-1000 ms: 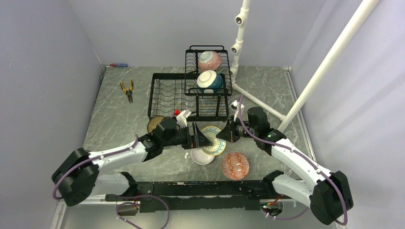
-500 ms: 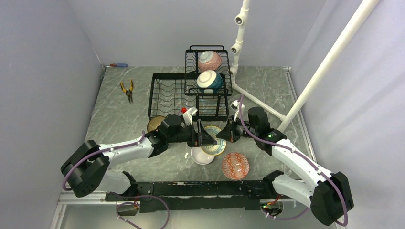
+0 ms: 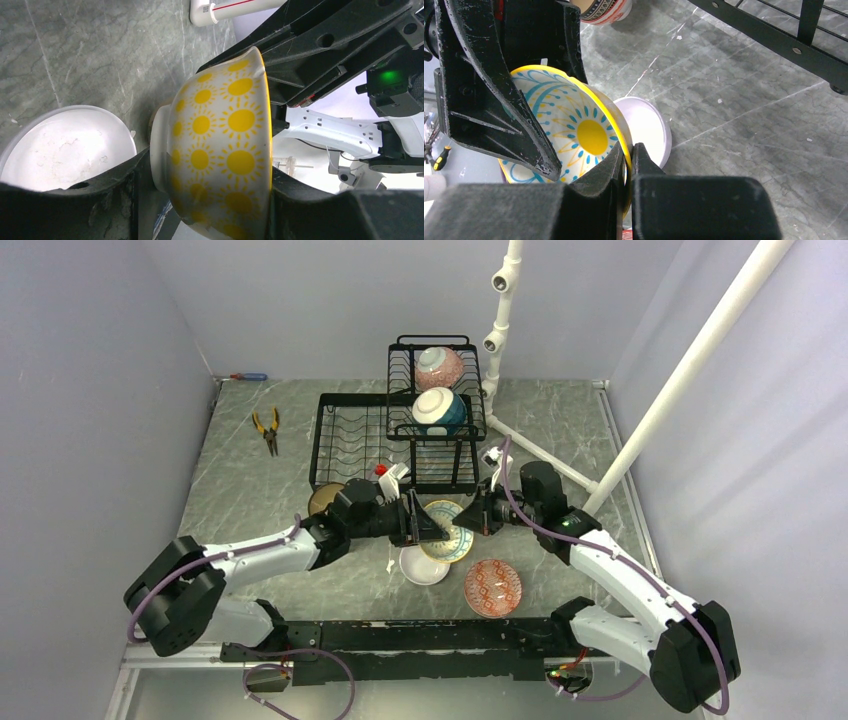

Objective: Load the bowls into the dish rack
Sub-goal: Pick up the bowl from the center of the board, then turn the bowl upside down on the dish rack.

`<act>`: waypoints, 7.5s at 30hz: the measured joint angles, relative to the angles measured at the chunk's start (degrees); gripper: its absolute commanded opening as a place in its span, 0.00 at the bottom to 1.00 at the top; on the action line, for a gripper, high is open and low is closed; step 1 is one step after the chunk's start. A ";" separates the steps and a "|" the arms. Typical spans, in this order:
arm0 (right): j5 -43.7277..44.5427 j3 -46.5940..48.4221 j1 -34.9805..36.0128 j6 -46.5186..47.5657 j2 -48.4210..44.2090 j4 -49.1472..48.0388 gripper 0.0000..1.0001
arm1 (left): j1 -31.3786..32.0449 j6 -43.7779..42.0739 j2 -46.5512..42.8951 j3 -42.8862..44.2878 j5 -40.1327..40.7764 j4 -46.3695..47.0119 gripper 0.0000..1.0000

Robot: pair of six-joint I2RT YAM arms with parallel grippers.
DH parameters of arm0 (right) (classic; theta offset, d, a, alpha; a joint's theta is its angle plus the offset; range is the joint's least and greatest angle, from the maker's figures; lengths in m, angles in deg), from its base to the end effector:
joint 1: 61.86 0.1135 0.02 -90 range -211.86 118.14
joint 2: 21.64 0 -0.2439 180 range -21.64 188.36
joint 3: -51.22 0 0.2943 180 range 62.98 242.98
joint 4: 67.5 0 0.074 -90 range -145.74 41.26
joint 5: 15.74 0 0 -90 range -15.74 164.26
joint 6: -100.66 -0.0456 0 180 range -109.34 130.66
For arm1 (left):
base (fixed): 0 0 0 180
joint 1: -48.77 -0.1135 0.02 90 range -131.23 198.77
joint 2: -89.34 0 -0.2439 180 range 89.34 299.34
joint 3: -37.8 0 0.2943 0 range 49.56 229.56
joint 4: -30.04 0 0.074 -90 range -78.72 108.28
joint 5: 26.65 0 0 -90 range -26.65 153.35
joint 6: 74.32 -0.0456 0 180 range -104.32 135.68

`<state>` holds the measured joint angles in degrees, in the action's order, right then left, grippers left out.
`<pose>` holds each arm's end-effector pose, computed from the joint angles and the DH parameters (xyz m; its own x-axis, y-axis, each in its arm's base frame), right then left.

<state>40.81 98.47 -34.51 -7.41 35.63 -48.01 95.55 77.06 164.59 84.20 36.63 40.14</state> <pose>0.2331 0.1489 0.2123 -0.6670 -0.0536 -0.7431 -0.6338 0.5652 0.5281 0.2072 -0.2504 0.1705 -0.9328 -0.1524 -0.3267 0.2582 0.3500 -0.9005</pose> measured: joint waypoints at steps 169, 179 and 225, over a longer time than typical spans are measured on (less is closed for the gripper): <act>-5.70 2.12 6.78 0.55 2.60 -4.94 0.00 | 3.28 -17.73 -21.40 6.82 9.70 -26.40 0.88; -6.51 2.12 6.60 0.72 2.60 -4.72 0.00 | 2.45 -17.64 -19.63 6.05 8.20 -24.76 0.76; -1.22 2.12 6.60 1.11 1.66 -5.55 0.90 | 2.29 -23.41 -26.12 11.43 24.22 -45.24 0.03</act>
<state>39.59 100.59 -27.91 -6.29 37.29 -53.56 97.85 53.66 138.47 95.63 60.85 -5.10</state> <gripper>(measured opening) 0.865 0.620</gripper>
